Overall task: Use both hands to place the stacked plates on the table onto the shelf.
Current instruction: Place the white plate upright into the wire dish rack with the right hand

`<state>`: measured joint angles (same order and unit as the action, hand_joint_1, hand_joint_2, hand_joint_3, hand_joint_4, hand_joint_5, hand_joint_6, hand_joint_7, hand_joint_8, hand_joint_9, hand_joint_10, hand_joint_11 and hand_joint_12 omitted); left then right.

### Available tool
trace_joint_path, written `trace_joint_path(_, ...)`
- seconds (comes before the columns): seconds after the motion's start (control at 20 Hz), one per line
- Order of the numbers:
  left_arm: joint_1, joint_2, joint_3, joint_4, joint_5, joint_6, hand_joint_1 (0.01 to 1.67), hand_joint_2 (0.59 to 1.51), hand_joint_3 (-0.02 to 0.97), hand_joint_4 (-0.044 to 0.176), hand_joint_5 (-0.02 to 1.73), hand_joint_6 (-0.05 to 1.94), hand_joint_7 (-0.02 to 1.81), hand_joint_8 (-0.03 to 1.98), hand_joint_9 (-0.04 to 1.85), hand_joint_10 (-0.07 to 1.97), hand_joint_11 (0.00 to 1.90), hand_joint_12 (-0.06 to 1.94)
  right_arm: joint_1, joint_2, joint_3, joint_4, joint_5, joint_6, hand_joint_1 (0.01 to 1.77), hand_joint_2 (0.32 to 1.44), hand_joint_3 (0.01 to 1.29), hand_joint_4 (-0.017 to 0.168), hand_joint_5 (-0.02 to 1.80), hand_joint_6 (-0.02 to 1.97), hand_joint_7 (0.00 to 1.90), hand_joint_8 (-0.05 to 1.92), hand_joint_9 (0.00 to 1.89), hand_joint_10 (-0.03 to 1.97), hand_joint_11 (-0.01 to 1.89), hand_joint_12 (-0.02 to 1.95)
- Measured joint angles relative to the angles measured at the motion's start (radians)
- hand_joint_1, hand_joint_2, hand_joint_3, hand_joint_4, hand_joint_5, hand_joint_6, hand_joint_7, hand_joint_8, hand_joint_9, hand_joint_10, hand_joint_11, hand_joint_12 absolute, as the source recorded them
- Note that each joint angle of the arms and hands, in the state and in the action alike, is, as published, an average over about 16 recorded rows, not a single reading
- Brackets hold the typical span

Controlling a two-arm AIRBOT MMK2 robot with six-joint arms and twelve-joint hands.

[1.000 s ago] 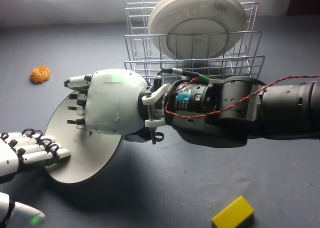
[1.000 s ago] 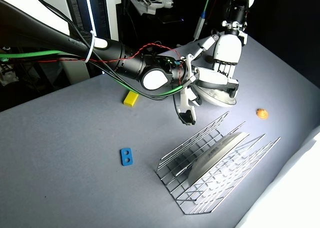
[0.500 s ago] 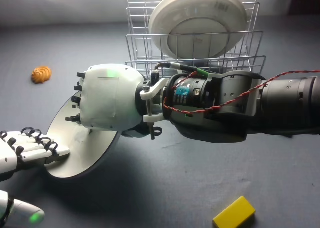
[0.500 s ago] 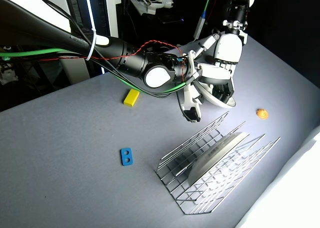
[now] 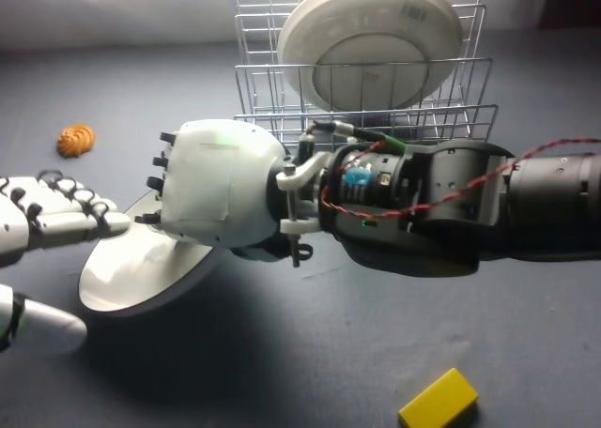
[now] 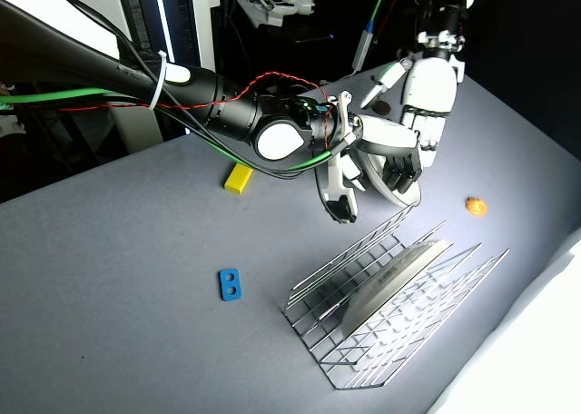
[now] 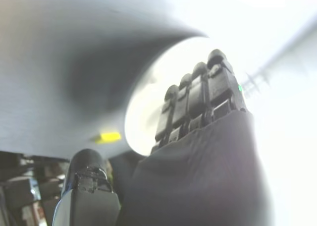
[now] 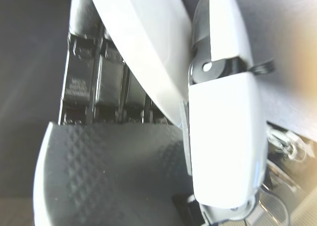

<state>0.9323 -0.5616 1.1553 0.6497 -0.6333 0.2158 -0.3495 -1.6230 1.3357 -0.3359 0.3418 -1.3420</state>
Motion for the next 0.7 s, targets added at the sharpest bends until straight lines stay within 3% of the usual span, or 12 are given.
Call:
trace_joint_path(0.35, -0.090, 0.008, 0.050, 0.022, 0.010, -0.001, 0.02, 1.111, 0.012, 0.000, 0.02, 0.01, 0.01, 0.00, 0.02, 0.01, 0.02, 0.01, -0.012, 0.078, -0.097, 0.002, 0.008, -0.003, 1.21, 0.97, 0.01, -0.011, 0.78, 0.72, 1.01, 0.91, 0.98, 1.05, 0.82, 1.18)
trace_joint_path(0.7, -0.147, 0.009, 0.087, 0.056, 0.043, -0.004, 0.02, 1.109, 0.012, 0.003, 0.02, 0.01, 0.01, 0.00, 0.01, 0.01, 0.02, 0.00, -0.013, 0.232, -0.268, 0.007, 0.012, -0.007, 1.25, 0.97, 0.01, -0.006, 0.83, 0.84, 1.02, 0.91, 0.97, 1.06, 0.80, 1.18)
